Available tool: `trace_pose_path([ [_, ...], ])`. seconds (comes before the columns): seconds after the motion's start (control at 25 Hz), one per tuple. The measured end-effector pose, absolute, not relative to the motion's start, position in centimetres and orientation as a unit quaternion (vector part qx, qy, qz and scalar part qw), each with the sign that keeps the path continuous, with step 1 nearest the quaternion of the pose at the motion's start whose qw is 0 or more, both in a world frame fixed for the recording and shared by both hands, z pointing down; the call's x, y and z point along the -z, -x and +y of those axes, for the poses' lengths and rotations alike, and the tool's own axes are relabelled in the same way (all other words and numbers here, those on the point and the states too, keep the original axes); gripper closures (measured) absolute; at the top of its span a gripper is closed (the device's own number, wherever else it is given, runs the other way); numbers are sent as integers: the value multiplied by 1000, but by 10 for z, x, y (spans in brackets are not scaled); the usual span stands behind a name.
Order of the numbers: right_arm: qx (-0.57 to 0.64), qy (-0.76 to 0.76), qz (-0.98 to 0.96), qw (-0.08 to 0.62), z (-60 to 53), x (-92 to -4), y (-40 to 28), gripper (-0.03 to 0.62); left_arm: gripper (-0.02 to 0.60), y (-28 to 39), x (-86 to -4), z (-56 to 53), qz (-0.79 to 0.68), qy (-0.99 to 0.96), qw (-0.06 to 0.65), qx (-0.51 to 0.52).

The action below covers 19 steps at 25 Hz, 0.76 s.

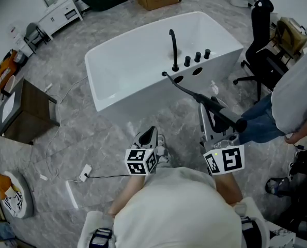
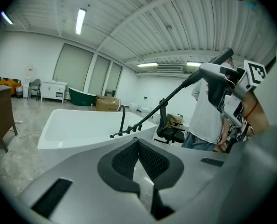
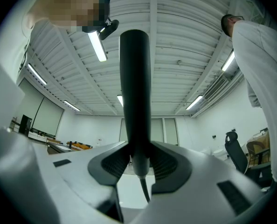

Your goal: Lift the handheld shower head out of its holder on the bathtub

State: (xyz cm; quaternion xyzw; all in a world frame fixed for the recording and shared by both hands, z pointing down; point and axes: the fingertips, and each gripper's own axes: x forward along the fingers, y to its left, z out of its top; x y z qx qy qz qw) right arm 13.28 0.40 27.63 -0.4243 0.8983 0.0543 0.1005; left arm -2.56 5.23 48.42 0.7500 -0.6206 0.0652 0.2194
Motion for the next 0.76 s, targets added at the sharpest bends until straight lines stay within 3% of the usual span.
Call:
trace_pose_path([
  [0.76,-52,414,903,99,3,-276,-132,451,560,29,-488,54,-628,-743,222,-66],
])
